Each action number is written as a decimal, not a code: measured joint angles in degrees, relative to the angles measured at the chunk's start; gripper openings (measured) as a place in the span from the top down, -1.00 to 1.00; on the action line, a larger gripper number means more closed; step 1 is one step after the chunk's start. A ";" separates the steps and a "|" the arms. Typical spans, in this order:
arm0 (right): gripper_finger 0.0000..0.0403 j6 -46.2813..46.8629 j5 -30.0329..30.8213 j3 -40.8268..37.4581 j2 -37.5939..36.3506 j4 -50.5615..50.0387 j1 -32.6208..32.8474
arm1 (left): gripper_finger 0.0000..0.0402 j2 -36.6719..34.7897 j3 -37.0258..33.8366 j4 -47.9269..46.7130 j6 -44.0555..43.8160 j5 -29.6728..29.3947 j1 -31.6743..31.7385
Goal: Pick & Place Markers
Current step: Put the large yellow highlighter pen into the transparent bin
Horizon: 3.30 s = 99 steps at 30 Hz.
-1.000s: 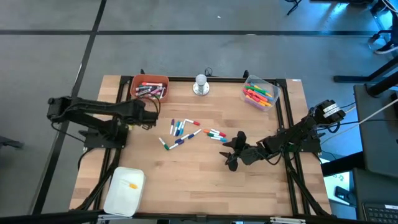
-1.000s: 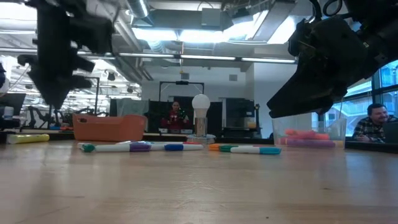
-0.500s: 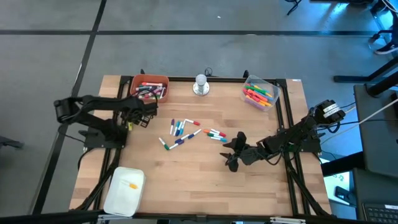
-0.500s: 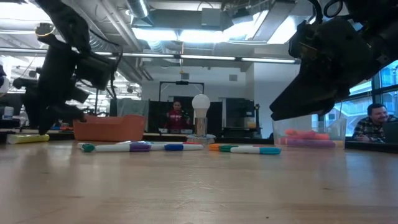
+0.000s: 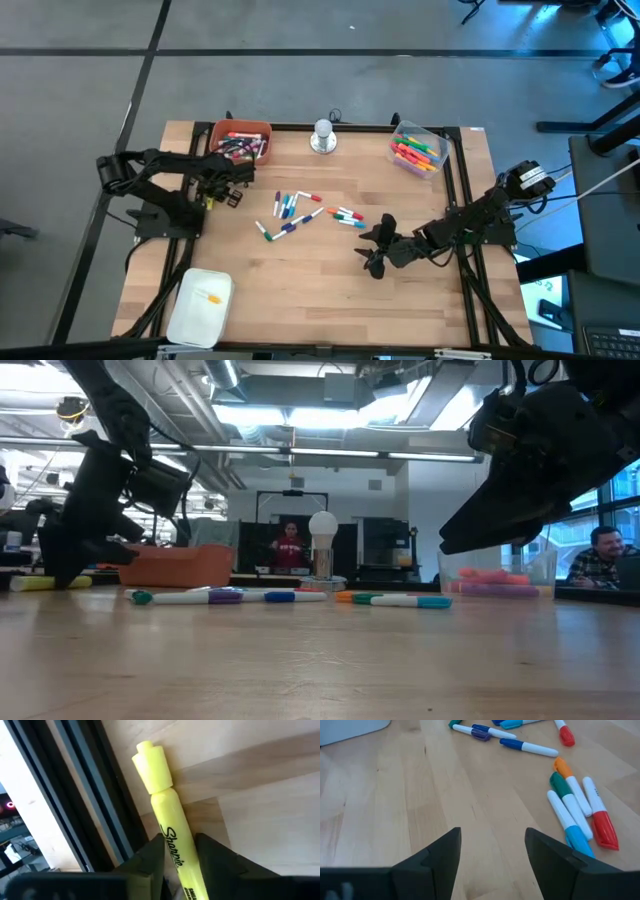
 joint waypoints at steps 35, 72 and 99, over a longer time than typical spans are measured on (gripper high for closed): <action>-0.09 -16.85 0.50 0.19 12.01 49.65 -9.81 | 0.71 5.26 15.80 64.66 18.52 3.83 -37.39; 0.69 -22.85 -2.30 1.95 13.31 54.25 -13.32 | 0.64 10.35 15.76 83.42 32.21 0.77 -40.62; 0.69 -11.53 7.44 14.62 -16.45 -42.71 -32.00 | 0.20 22.56 15.82 74.35 33.42 -2.12 -34.44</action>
